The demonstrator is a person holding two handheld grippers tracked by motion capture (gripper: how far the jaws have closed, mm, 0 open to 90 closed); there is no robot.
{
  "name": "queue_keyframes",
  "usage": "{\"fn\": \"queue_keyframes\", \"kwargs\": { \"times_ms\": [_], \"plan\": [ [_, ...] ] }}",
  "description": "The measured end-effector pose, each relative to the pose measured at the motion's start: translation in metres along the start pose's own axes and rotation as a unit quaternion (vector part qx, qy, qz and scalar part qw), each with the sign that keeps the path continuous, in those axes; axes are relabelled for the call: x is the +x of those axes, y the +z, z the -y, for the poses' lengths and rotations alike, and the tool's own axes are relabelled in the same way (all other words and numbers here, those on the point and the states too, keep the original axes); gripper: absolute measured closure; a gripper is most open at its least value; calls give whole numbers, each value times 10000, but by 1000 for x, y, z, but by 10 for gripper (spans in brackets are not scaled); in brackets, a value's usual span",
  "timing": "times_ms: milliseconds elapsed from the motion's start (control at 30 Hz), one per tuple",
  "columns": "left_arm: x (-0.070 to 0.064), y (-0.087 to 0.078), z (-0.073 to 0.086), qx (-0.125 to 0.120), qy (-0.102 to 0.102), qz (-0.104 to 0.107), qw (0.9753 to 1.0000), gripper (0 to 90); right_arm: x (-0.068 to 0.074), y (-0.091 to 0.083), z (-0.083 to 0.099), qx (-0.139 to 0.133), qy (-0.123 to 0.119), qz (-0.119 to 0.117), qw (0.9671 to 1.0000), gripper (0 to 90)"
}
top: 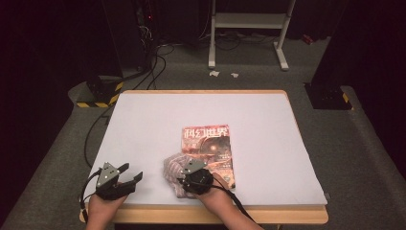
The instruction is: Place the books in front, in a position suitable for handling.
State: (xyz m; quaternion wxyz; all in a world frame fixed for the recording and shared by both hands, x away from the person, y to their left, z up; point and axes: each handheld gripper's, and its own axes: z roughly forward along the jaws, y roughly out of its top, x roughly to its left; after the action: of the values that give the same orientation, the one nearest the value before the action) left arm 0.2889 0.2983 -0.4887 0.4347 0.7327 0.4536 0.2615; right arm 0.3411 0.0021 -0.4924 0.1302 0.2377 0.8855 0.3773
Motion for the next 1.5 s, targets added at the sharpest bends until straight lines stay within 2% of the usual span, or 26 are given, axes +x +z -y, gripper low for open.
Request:
{"fn": "queue_keyframes", "kwargs": {
  "times_ms": [300, 333, 467, 600, 633, 700, 967, 1067, 1267, 1500],
  "plan": [
    [-8, 16, -9, 36, 156, 173, 9997, 331, -18, -14, 15, 24, 217, 250, 9994, 640],
    [-11, 22, -12, 51, 201, 246, 9995, 331, -25, -20, 21, 18, 313, 372, 9988, 639],
    [-17, 35, -18, 73, 309, 386, 9987, 330, -35, -32, 33, 27, 497, 561, 9972, 639],
    [-23, 45, -25, 68, 401, 492, 9980, 331, -43, -45, 45, 42, 665, 802, 9946, 639],
    [-23, 45, -25, 68, 401, 492, 9980, 330, -43, -45, 45, 42, 665, 802, 9946, 639],
    [-27, 51, -29, 47, 441, 573, 9974, 330, -51, -56, 55, 55, 799, 982, 9919, 639],
    [-35, 62, -36, 37, 540, 704, 9961, 330, -67, -78, 74, 74, 1095, 1325, 9851, 639],
    [-37, 64, -37, 52, 582, 726, 9956, 330, -69, -82, 77, 80, 1126, 1409, 9836, 639],
    [-33, 57, -34, 39, 548, 648, 9964, 330, -69, -79, 73, 106, 1062, 1415, 9842, 638],
    [-22, 41, -25, 27, 397, 457, 9982, 329, -59, -62, 56, 118, 787, 1170, 9899, 636]
  ]
}}
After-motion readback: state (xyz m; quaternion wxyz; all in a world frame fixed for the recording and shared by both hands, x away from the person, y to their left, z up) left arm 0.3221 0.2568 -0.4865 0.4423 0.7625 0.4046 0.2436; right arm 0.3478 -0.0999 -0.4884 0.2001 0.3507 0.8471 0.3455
